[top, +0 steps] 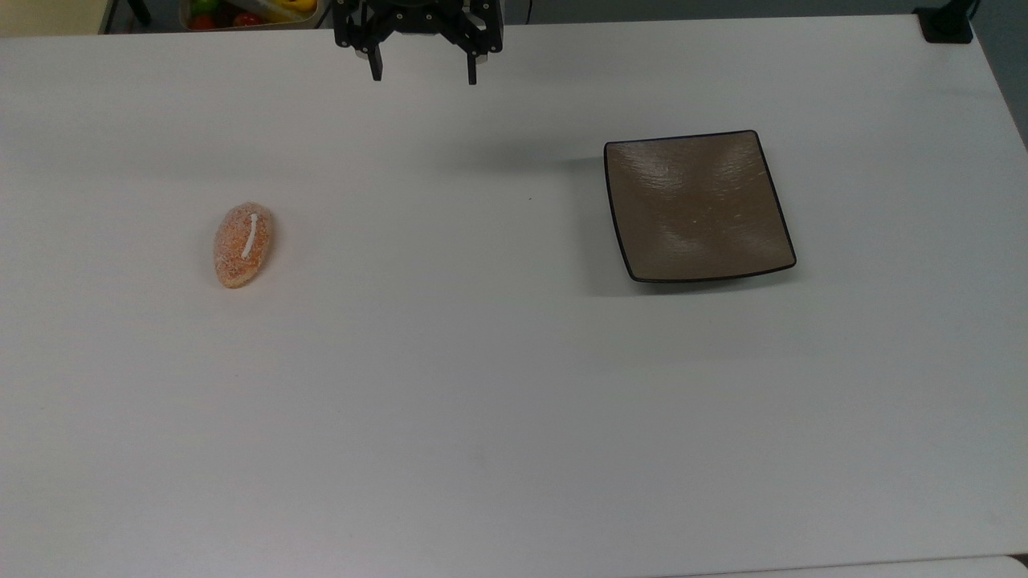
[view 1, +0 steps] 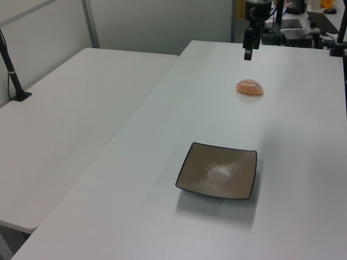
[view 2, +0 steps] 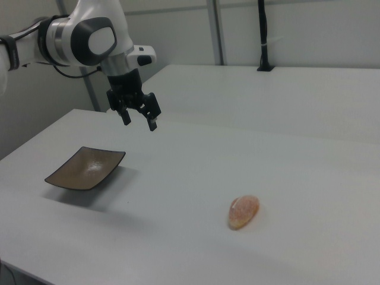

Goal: Bread is placed on a ceramic plate

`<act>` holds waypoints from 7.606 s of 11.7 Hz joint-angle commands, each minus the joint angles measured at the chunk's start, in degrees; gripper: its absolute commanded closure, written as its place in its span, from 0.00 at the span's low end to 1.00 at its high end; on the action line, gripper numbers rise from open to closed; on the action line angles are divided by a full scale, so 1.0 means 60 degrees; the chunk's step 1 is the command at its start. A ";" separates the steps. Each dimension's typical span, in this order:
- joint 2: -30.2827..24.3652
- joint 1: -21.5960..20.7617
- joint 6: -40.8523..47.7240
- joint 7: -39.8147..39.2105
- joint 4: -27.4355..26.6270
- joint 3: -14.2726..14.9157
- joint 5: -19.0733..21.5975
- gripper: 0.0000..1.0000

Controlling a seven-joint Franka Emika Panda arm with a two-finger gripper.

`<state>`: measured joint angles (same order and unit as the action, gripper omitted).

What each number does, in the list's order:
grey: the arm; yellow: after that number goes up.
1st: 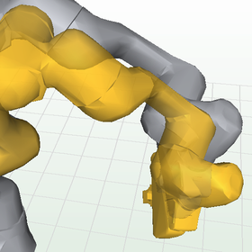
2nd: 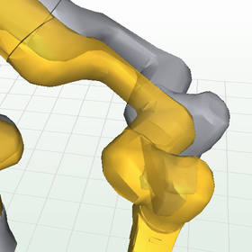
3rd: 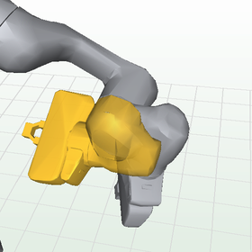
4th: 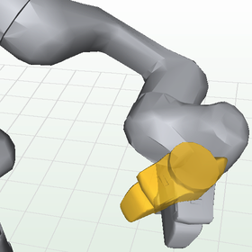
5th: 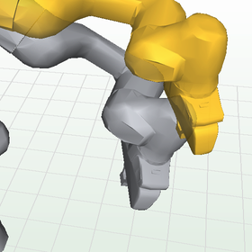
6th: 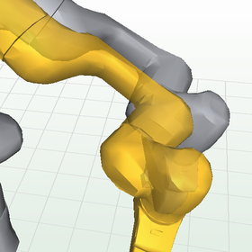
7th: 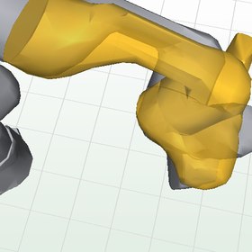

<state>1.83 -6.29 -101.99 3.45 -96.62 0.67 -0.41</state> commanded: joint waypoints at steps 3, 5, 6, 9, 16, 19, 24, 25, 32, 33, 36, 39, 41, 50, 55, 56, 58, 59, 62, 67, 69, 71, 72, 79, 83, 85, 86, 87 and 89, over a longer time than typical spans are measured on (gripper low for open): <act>-0.0056 -0.0167 -0.0067 0.0025 -0.0084 0.0137 0.0186 0.00; -0.0041 -0.0109 -0.0081 -0.0033 -0.0069 0.0137 0.0186 0.00; -0.0056 -0.0036 -0.0067 -0.0063 -0.0084 0.0137 0.0186 0.00; -0.0071 0.0154 -0.0023 -0.0077 -0.0099 0.0166 0.0040 0.00; 0.0222 0.0756 -0.0067 -0.1421 -0.0231 0.0999 -0.0824 0.00; 0.0266 0.0799 -0.0591 -0.2564 -0.0216 0.1877 -0.0912 0.00; 0.1508 0.1384 -0.3006 -0.2919 -0.0260 0.2334 -0.1190 0.00; 0.1889 0.1487 -0.3417 -0.2890 -0.0260 0.2334 -0.1206 0.00; 0.3181 0.1576 -0.4344 -0.2598 -0.0434 0.2217 -0.1104 0.00; 0.3181 0.1561 -0.4402 -0.2583 -0.0508 0.2087 -0.1045 0.00; 0.3385 0.1576 -0.4475 -0.2029 -0.0699 0.1764 -0.1030 0.00; 0.3796 0.1561 -0.4928 -0.1967 -0.0699 0.1617 -0.1030 0.00; 0.3943 0.1561 -0.5076 -0.1967 -0.0699 0.1617 -0.1044 0.00; 0.3856 0.1561 -0.5047 -0.1953 -0.0567 0.1617 -0.1059 0.66; 0.2730 0.1547 -0.4770 -0.0696 -0.0523 0.0755 -0.1030 0.66; 0.2539 0.1532 -0.4566 -0.0403 -0.0523 0.0477 -0.1030 0.66; 0.2202 0.1532 -0.4156 0.0343 -0.0523 -0.0182 -0.1030 0.65; 0.2084 0.1445 -0.3892 0.0710 -0.0523 -0.0533 -0.1030 0.65; 0.1936 0.0889 -0.3539 0.2013 -0.0523 -0.1310 -0.1044 0.65; 0.2156 0.0185 -0.3582 0.3758 -0.0523 -0.2774 -0.1191 0.65; 0.2273 -0.0063 -0.3582 0.4198 -0.0523 -0.3187 -0.1220 0.65; 0.2434 -0.0429 -0.3582 0.4448 -0.0523 -0.3305 -0.1235 0.65; 0.2550 -0.0677 -0.3597 0.4492 -0.0523 -0.3349 -0.1250 0.64; 0.3678 -0.1441 -0.4078 0.5882 -0.0435 -0.3437 -0.2493 0.03; 0.3650 -0.1340 -0.4080 0.6002 -0.0216 -0.3510 -0.2627 0.00; 0.3592 -0.1295 -0.4037 0.5987 -0.0026 -0.3510 -0.2656 0.00; 0.3461 -0.1179 -0.3993 0.5972 -0.0011 -0.3510 -0.2656 0.00; 0.3242 -0.1047 -0.3963 0.5972 0.0018 -0.3510 -0.2641 0.00; 0.2672 -0.0798 -0.3222 0.5725 0.0004 -0.3481 -0.2583 0.00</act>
<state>22.45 -12.73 -126.02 37.84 -95.76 -20.15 -15.12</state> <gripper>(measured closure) 0.000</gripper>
